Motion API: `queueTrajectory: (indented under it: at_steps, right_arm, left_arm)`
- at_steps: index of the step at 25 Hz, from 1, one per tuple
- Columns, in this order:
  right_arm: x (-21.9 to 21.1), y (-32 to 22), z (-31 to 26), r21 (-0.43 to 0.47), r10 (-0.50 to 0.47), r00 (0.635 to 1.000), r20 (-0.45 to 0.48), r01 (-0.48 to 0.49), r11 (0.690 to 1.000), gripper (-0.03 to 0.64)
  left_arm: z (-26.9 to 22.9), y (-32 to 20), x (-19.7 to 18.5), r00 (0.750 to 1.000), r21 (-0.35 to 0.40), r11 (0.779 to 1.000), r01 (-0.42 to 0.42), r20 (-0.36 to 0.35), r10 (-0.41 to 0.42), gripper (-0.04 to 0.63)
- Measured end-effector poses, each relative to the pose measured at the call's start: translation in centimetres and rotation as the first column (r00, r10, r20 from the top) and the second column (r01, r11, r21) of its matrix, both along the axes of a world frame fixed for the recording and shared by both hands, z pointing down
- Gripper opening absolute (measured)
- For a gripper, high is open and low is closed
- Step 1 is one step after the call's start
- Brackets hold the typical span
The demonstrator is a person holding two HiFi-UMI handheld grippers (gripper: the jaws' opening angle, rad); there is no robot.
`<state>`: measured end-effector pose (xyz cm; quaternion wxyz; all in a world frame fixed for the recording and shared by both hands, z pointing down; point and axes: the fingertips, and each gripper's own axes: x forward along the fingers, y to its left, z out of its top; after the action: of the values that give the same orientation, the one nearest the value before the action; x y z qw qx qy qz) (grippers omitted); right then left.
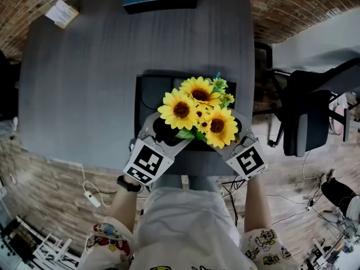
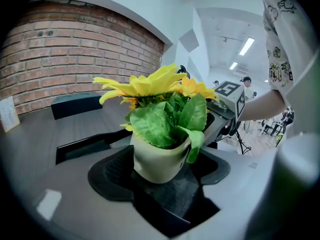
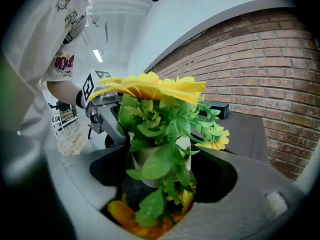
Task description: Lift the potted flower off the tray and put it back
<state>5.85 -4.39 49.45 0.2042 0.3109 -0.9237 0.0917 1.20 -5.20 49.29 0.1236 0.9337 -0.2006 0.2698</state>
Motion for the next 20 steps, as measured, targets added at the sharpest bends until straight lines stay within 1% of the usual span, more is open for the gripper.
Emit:
queueTrajectory:
  at_steps: [6, 10, 13, 20]
  right_arm:
    - [0.6, 0.1, 0.2, -0.025, 0.027, 1.000, -0.008, -0.027, 0.999, 0.409]
    - [0.7, 0.5, 0.3, -0.035, 0.062, 0.998, 0.004, -0.062, 0.997, 0.427]
    - [0.8, 0.8, -0.2, -0.035, 0.068, 0.998, 0.003, -0.068, 0.997, 0.438]
    - [1.9, 1.0, -1.6, -0.040, 0.140, 0.989, 0.044, -0.139, 0.990, 0.445]
  left_arm:
    - [0.1, 0.2, -0.4, 1.000, 0.006, 1.000, 0.011, 0.005, -0.011, 0.347]
    - [0.0, 0.5, -0.8, 1.000, 0.003, 1.000, 0.012, -0.005, -0.012, 0.364]
    - [-0.3, 0.7, -1.0, 1.000, 0.007, 1.000, 0.016, -0.008, -0.016, 0.376]
    - [-1.7, 0.4, -1.7, 0.999, 0.037, 0.999, 0.037, -0.031, -0.035, 0.388]
